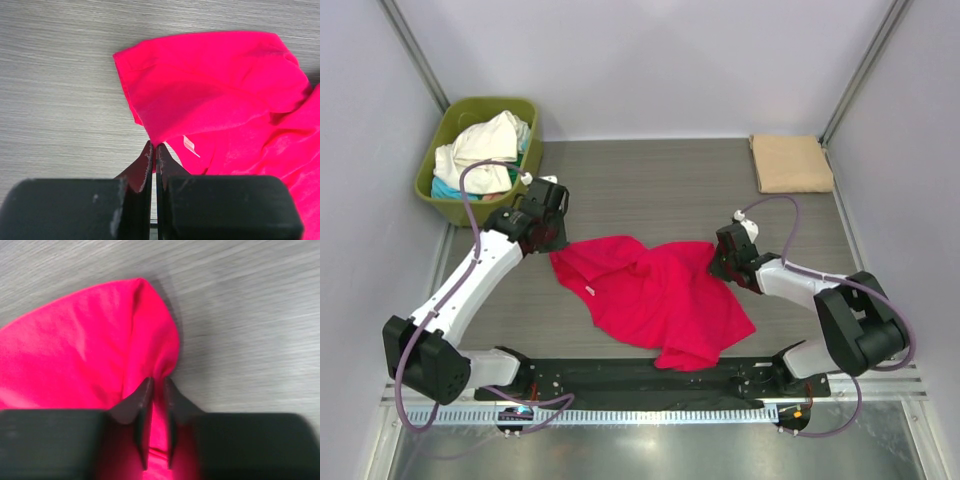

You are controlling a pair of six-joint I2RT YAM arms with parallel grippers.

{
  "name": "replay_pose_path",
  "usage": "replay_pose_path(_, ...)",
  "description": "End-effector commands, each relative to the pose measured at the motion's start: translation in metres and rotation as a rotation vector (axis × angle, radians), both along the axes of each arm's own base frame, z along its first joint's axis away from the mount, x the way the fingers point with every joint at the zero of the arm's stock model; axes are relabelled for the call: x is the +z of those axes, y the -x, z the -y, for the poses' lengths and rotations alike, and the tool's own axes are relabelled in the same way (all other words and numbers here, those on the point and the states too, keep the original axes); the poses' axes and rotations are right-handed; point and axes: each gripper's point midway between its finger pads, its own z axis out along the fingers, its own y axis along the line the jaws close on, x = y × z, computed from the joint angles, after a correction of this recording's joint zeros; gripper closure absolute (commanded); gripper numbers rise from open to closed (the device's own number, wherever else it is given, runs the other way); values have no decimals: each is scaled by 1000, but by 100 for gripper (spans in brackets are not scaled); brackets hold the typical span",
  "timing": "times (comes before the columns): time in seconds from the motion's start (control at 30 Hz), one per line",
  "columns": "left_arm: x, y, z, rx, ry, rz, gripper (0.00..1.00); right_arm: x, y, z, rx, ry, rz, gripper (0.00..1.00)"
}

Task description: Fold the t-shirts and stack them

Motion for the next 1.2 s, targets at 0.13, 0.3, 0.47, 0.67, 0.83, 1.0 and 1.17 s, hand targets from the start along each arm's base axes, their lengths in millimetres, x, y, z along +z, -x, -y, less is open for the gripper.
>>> replay_pose_path(0.13, 9, -7, -3, -2, 34, 53, 100, -13, 2, -17, 87, -32, -33, 99)
replay_pose_path(0.3, 9, -10, -6, 16, 54, 54, 100, 87, -16, -72, 363, 45, 215, 99)
replay_pose_path(0.47, 11, -15, -9, 31, 61, 49, 100, 196, 46, -151, 645, -18, 403, 99)
replay_pose_path(0.67, 25, -23, -9, 24, 54, 42, 100, 206, 205, -218, 1099, -93, 420, 99)
replay_pose_path(0.83, 43, -34, -32, 92, 20, 61, 100, 157, 286, -229, 1320, -49, 334, 98)
replay_pose_path(1.0, 37, -39, -30, 99, 83, 54, 100, 143, 240, -206, 1040, 110, 384, 18)
replay_pose_path(1.17, 36, -39, -36, 119, 80, 65, 100, 152, 175, -150, 646, 123, 365, 0)
